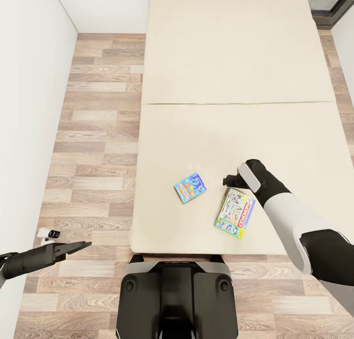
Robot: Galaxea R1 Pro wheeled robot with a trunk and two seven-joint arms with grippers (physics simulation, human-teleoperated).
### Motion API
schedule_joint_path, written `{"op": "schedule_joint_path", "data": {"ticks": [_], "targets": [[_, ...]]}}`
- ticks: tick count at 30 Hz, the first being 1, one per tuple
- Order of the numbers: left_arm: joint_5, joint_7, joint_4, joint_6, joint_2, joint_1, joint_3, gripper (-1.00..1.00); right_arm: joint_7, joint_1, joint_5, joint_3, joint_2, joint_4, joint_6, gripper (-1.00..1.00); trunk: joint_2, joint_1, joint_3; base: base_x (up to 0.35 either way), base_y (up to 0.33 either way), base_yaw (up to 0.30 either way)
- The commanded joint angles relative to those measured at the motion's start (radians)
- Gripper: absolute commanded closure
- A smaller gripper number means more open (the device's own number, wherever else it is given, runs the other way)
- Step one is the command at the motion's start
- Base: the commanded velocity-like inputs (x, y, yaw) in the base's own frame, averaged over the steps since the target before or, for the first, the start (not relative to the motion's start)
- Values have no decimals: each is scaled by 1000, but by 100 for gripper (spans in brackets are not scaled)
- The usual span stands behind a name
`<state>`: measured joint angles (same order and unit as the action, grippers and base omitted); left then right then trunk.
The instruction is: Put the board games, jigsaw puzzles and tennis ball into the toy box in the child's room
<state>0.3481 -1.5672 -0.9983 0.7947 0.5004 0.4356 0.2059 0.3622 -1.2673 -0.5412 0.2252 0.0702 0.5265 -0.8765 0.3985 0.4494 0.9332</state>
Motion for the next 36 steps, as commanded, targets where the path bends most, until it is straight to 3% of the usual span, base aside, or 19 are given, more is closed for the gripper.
{"op": "schedule_joint_path", "data": {"ticks": [1,22,36], "targets": [[0,-4,0,11,0,0,0,-100,8,0,-11,8,1,1,-3,-100,2,1,1,0,0,0],[-1,-4,0,11,0,0,-2,-100,9,-1,-11,6,7,1,-2,-100,2,1,2,0,0,0],[-1,-4,0,11,0,0,-2,-100,9,-1,-11,6,4,1,-2,-100,2,1,20,0,0,0]]}}
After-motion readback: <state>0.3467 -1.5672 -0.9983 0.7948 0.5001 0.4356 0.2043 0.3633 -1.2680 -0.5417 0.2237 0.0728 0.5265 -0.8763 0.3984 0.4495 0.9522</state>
